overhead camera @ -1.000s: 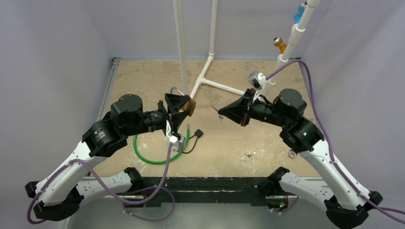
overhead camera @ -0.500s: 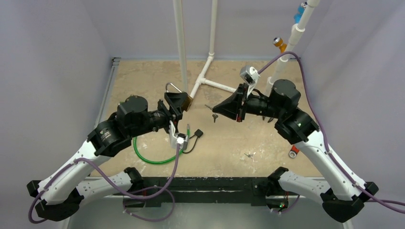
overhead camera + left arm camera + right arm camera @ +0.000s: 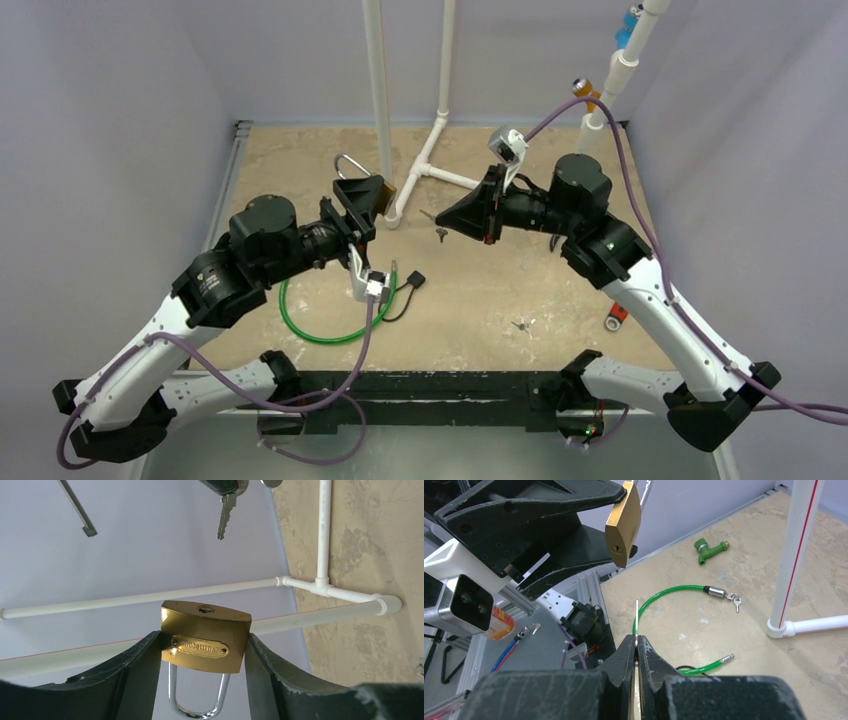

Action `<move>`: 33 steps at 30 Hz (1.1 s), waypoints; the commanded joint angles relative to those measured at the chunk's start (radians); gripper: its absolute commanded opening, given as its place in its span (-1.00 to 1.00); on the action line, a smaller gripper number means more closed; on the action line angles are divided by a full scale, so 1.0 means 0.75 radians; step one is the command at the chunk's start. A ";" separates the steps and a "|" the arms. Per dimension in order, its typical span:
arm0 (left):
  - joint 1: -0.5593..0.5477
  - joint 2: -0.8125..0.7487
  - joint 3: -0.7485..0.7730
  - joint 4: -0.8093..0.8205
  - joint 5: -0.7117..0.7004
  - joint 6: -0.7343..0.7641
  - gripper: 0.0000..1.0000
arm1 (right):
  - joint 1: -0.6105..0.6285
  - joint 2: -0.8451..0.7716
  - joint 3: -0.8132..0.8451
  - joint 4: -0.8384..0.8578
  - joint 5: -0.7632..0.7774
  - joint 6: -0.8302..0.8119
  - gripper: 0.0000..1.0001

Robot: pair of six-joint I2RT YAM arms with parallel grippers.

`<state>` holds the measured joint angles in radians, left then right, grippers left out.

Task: Unlock with the key
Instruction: Unlock the lock.

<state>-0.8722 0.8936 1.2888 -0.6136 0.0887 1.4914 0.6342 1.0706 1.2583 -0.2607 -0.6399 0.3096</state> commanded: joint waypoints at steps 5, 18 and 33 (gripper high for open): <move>-0.007 0.015 0.088 0.225 -0.092 0.048 -1.00 | 0.057 0.049 0.104 0.104 0.054 0.001 -1.00; -0.028 0.006 0.076 0.236 -0.092 0.046 -1.00 | 0.101 0.092 0.153 0.107 0.107 0.007 -1.00; -0.068 -0.006 0.045 0.279 -0.083 0.073 -1.00 | 0.114 0.126 0.198 0.083 0.140 0.015 -1.00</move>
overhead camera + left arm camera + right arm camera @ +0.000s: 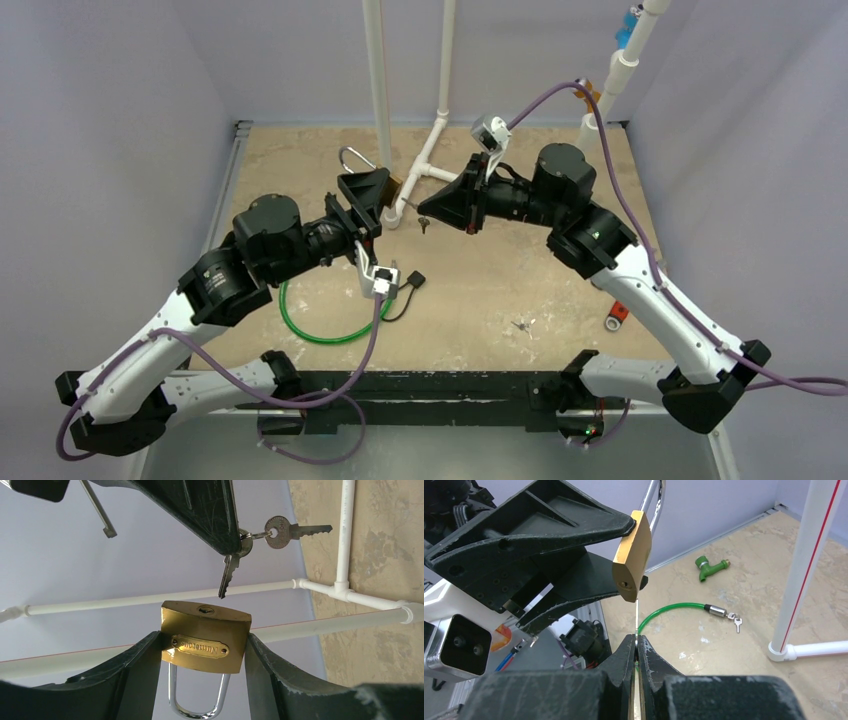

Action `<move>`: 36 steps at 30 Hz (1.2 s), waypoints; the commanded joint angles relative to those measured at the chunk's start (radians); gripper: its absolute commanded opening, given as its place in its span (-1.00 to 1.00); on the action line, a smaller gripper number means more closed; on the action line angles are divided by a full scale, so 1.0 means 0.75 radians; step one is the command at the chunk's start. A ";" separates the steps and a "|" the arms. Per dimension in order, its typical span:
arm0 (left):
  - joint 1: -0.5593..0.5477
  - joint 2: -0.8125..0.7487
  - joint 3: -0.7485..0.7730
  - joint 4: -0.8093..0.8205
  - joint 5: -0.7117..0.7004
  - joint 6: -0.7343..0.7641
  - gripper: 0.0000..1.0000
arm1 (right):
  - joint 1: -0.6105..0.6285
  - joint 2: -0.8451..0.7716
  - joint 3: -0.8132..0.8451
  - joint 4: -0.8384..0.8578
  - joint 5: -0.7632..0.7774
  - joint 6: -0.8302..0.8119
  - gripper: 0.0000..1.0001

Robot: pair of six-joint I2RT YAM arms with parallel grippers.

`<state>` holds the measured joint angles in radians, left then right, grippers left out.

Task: Unlock with the key
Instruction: Unlock the lock.

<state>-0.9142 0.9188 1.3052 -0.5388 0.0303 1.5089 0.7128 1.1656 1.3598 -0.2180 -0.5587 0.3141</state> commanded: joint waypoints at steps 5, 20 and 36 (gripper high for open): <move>-0.014 -0.043 0.023 0.187 -0.006 0.047 -1.00 | 0.011 0.008 0.062 0.033 0.033 0.008 -1.00; -0.021 -0.053 0.021 0.181 -0.005 0.047 -1.00 | 0.017 -0.003 0.054 0.045 0.012 0.009 -1.00; -0.021 -0.039 -0.014 0.190 -0.026 0.082 -1.00 | 0.019 -0.035 0.055 0.053 -0.024 0.039 -1.00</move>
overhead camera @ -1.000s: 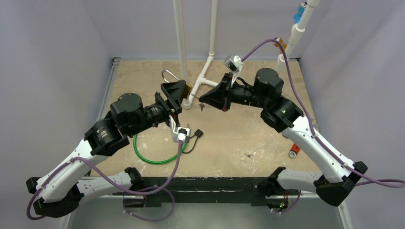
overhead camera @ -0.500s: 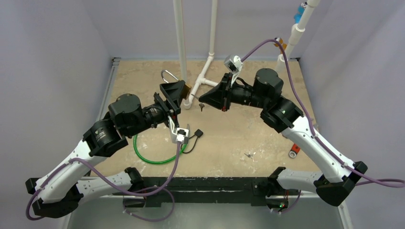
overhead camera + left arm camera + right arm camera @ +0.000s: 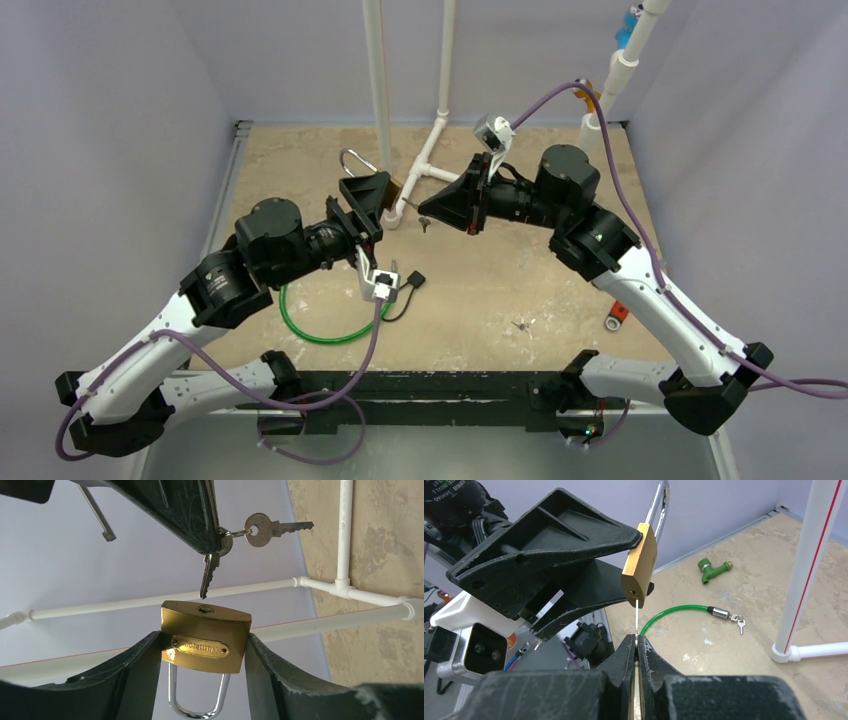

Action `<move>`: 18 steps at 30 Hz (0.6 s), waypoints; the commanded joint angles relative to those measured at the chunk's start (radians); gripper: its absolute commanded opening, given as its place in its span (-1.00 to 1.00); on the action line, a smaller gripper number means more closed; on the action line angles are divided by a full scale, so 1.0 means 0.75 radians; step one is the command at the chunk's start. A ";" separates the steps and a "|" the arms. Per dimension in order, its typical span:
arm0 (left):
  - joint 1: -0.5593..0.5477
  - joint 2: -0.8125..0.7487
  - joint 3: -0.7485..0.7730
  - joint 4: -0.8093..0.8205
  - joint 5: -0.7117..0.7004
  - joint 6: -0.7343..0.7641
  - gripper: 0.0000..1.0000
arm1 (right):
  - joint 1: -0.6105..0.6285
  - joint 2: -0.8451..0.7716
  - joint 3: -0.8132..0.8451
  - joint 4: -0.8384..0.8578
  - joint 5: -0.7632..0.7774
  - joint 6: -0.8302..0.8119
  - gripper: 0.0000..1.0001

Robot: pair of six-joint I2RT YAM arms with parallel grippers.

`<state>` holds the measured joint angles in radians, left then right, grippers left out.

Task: Unlock with the key
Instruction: Unlock the lock.

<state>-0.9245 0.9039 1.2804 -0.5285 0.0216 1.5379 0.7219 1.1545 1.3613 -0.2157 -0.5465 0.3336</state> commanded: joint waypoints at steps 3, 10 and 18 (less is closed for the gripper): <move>-0.007 -0.018 0.020 0.180 -0.018 0.046 -1.00 | 0.007 -0.014 0.054 0.056 -0.051 0.015 -1.00; -0.007 -0.017 0.015 0.191 -0.015 0.048 -1.00 | 0.013 -0.001 0.060 0.061 -0.061 0.019 -1.00; -0.009 -0.022 0.009 0.191 -0.012 0.049 -1.00 | 0.012 0.008 0.064 0.081 -0.060 0.024 -1.00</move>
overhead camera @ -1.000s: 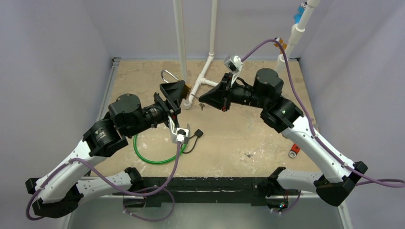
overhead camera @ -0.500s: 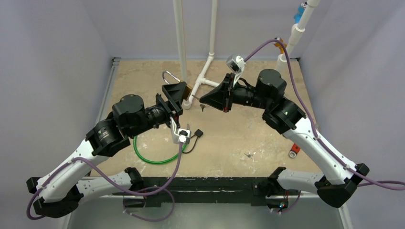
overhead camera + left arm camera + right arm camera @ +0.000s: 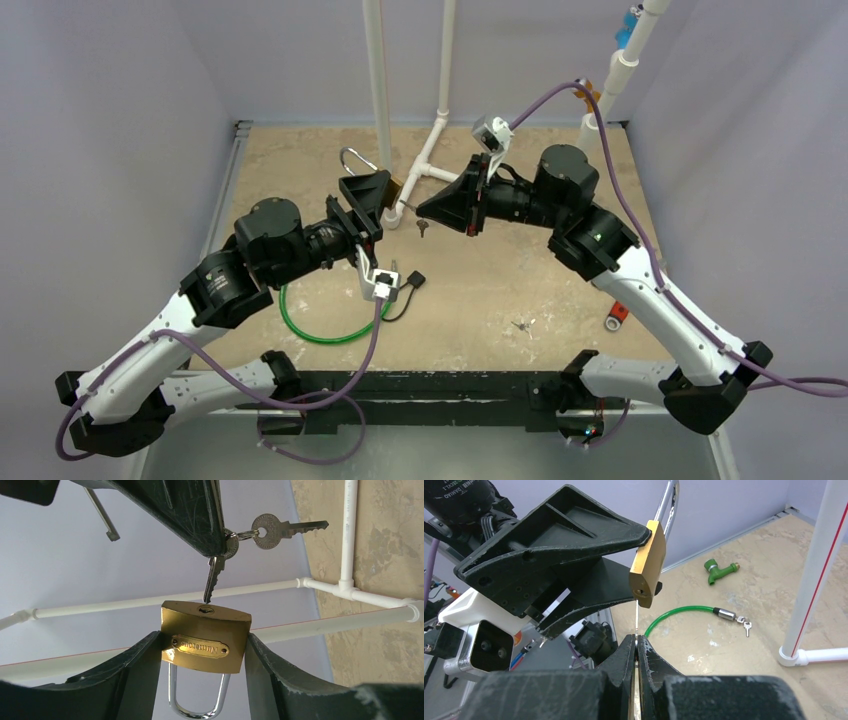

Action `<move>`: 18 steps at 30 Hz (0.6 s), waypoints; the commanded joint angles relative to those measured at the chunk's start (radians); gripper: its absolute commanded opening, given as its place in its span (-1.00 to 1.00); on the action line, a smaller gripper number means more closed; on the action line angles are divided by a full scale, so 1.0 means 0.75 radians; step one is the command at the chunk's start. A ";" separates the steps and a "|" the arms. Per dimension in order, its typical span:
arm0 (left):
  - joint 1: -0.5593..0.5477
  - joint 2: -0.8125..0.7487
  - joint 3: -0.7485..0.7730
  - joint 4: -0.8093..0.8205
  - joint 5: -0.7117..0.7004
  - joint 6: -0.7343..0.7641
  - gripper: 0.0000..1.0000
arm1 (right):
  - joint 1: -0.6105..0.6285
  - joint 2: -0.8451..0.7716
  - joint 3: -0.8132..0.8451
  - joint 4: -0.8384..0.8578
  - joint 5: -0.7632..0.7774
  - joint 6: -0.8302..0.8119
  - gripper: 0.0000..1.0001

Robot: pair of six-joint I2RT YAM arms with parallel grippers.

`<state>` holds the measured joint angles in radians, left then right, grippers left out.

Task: Unlock with the key
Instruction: Unlock the lock.

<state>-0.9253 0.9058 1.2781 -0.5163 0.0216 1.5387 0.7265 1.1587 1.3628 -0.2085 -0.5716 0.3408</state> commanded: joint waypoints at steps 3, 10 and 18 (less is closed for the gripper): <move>-0.007 -0.025 0.012 0.173 -0.014 0.048 -1.00 | 0.007 0.005 0.066 0.078 -0.030 0.015 -1.00; -0.008 -0.022 0.012 0.180 -0.013 0.053 -1.00 | 0.009 0.011 0.069 0.082 -0.035 0.016 -1.00; -0.010 -0.022 0.011 0.186 -0.010 0.057 -1.00 | 0.011 0.022 0.071 0.081 -0.032 0.022 -1.00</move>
<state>-0.9253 0.9054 1.2778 -0.5129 0.0216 1.5490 0.7277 1.1736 1.3705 -0.1932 -0.5758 0.3481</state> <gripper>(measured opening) 0.546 0.005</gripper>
